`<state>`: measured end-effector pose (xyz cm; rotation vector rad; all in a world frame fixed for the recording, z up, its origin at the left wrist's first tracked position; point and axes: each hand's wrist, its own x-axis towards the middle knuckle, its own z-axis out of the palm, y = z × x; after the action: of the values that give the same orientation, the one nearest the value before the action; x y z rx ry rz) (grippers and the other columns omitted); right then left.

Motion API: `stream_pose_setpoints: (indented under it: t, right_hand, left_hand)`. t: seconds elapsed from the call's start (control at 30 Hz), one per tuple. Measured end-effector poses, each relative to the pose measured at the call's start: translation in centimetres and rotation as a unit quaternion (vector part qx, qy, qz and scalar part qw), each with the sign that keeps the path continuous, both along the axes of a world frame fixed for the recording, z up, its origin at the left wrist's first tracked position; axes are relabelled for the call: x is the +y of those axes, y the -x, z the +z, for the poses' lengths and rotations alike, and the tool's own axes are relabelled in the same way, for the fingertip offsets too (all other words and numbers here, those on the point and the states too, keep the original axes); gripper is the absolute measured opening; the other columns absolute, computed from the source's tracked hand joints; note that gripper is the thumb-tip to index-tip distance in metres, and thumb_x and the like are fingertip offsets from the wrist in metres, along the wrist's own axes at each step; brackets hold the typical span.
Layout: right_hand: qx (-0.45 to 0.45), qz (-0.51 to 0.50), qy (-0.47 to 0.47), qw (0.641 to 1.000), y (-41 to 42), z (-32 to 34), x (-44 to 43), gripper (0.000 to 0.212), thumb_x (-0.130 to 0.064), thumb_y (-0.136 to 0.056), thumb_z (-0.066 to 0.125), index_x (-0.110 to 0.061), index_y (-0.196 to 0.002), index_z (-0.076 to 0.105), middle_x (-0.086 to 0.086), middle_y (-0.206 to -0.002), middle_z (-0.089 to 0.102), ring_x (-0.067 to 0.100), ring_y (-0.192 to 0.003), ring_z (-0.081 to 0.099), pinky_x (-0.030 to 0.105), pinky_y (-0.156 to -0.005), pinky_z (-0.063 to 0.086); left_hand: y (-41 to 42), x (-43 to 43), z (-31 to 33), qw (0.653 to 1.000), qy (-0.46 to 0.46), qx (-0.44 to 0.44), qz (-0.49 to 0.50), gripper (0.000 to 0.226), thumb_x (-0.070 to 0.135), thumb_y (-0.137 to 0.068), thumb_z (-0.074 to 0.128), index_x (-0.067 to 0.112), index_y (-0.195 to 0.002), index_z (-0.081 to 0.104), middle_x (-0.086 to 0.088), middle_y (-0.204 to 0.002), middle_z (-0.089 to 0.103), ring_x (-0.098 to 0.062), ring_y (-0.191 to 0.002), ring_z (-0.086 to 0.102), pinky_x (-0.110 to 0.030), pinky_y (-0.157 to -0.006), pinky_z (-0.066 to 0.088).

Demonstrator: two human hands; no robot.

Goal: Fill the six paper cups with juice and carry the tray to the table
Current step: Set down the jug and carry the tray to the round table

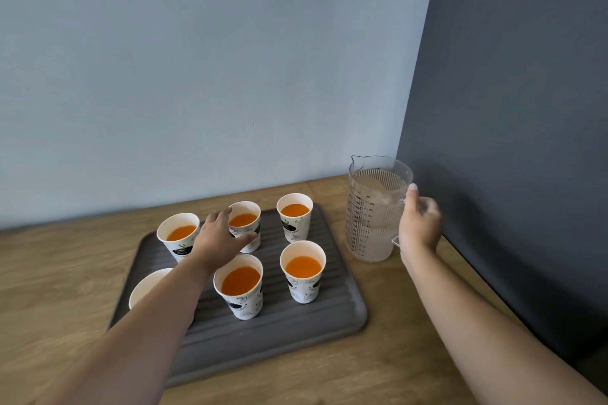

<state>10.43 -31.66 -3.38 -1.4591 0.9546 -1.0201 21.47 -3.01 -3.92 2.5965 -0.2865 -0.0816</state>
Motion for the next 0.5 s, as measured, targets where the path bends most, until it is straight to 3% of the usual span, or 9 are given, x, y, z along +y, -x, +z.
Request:
stream_pose_setpoints:
  t: [0.07,0.13,0.2,0.27,0.37,0.5]
  right_hand:
    - [0.025,-0.019,0.058,0.998,0.5,-0.3,-0.1,0.052,-0.065,-0.079,0.048,-0.016,-0.094,0.054,0.004,-0.098,0.066,0.031,-0.097,0.061,0.049,-0.087,0.048]
    - [0.039,-0.058,0.179,0.981,1.4,-0.1,0.2,0.059,-0.064,-0.075,0.049,-0.011,-0.101,0.057,0.01,-0.108,0.063,0.033,-0.106,0.053,0.046,-0.088,0.039]
    - [0.007,-0.051,0.302,0.952,2.2,0.7,1.1,0.052,-0.053,-0.077,0.057,-0.007,-0.1,0.059,0.012,-0.105,0.061,0.031,-0.102,0.051,0.039,-0.082,0.035]
    - [-0.044,0.021,0.386,0.921,2.7,1.6,2.5,0.041,-0.041,-0.079,0.063,-0.004,-0.097,0.059,0.008,-0.096,0.061,0.023,-0.088,0.052,0.032,-0.078,0.039]
    - [-0.067,0.165,0.4,0.899,2.9,1.9,4.7,0.029,-0.026,-0.08,0.072,-0.006,-0.098,0.061,0.001,-0.088,0.061,0.016,-0.078,0.055,0.015,-0.075,0.042]
    - [-0.012,0.265,0.343,0.901,2.5,0.1,6.0,0.025,-0.023,-0.085,0.067,-0.01,-0.106,0.063,0.0,-0.095,0.064,0.018,-0.086,0.061,0.034,-0.078,0.054]
  left_hand:
    - [0.1,0.2,0.4,1.0,0.008,0.0,-0.001,0.081,0.044,-0.083,0.066,0.015,-0.148,0.025,-0.01,-0.154,0.027,-0.029,-0.139,0.032,-0.045,-0.111,0.033]
    - [0.2,0.3,1.0,1.0,0.009,-0.006,-0.003,0.082,0.046,-0.083,0.065,0.015,-0.147,0.026,-0.01,-0.153,0.028,-0.029,-0.138,0.033,-0.044,-0.11,0.033]
    - [0.5,0.5,1.6,1.0,0.002,-0.016,-0.006,0.083,0.048,-0.083,0.065,0.015,-0.148,0.026,-0.01,-0.153,0.028,-0.029,-0.139,0.031,-0.043,-0.11,0.031]
    - [0.8,0.9,2.3,1.0,0.001,-0.021,-0.004,0.084,0.048,-0.082,0.065,0.014,-0.148,0.025,-0.01,-0.154,0.027,-0.029,-0.14,0.03,-0.043,-0.111,0.03]
    - [1.3,2.2,3.2,0.999,-0.008,-0.033,0.009,0.083,0.047,-0.082,0.066,0.016,-0.148,0.026,-0.009,-0.154,0.027,-0.028,-0.14,0.03,-0.042,-0.11,0.031]
    - [2.3,5.5,3.6,0.998,0.013,-0.042,0.033,0.079,0.046,-0.083,0.066,0.016,-0.146,0.029,-0.008,-0.151,0.031,-0.027,-0.138,0.033,-0.042,-0.111,0.032]
